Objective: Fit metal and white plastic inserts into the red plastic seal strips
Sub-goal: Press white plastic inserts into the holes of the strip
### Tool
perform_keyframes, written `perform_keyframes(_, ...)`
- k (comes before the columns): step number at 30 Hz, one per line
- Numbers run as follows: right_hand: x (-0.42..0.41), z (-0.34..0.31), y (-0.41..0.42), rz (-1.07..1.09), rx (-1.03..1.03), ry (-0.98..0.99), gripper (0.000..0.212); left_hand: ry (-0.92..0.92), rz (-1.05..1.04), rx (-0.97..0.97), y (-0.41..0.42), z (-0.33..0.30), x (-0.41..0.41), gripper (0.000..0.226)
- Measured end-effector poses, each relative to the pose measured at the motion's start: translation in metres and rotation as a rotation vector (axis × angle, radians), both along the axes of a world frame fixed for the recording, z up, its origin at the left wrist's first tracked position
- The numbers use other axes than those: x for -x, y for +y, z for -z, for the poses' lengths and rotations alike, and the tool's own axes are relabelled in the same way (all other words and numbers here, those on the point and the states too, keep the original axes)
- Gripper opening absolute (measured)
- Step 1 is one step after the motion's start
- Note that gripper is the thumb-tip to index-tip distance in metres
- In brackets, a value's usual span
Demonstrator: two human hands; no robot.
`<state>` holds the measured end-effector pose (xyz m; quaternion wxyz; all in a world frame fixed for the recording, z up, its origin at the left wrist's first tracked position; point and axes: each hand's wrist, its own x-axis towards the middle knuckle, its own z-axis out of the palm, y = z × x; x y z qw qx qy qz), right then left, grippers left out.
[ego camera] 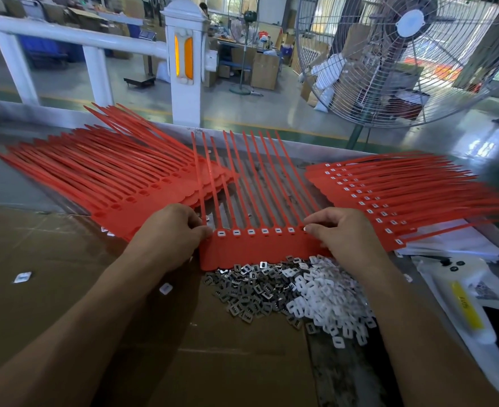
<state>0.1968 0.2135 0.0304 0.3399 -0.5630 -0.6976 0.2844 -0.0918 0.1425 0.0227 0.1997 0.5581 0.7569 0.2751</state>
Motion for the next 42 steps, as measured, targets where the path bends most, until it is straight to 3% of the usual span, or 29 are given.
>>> perform_keyframes(10,0.004,0.006,0.015,-0.047,-0.076,-0.139,0.027,-0.007,0.0,-0.01,-0.001,0.0,0.001,0.016)
perform_keyframes(18,0.001,0.006,0.013,-0.008,-0.048,-0.055,0.013,-0.003,-0.003,-0.006,-0.001,0.0,0.0,0.015)
perform_keyframes(35,0.012,0.003,0.01,0.027,-0.111,-0.227,0.01,0.013,-0.01,-0.003,0.0,-0.001,-0.001,0.017)
perform_keyframes(38,0.012,-0.001,0.005,0.0,-0.131,-0.356,0.02,0.012,-0.003,0.0,-0.001,-0.002,-0.002,0.017)
perform_keyframes(42,0.014,-0.007,-0.009,-0.059,-0.178,-0.7,0.036,0.013,-0.006,-0.004,-0.001,-0.002,-0.001,0.017)
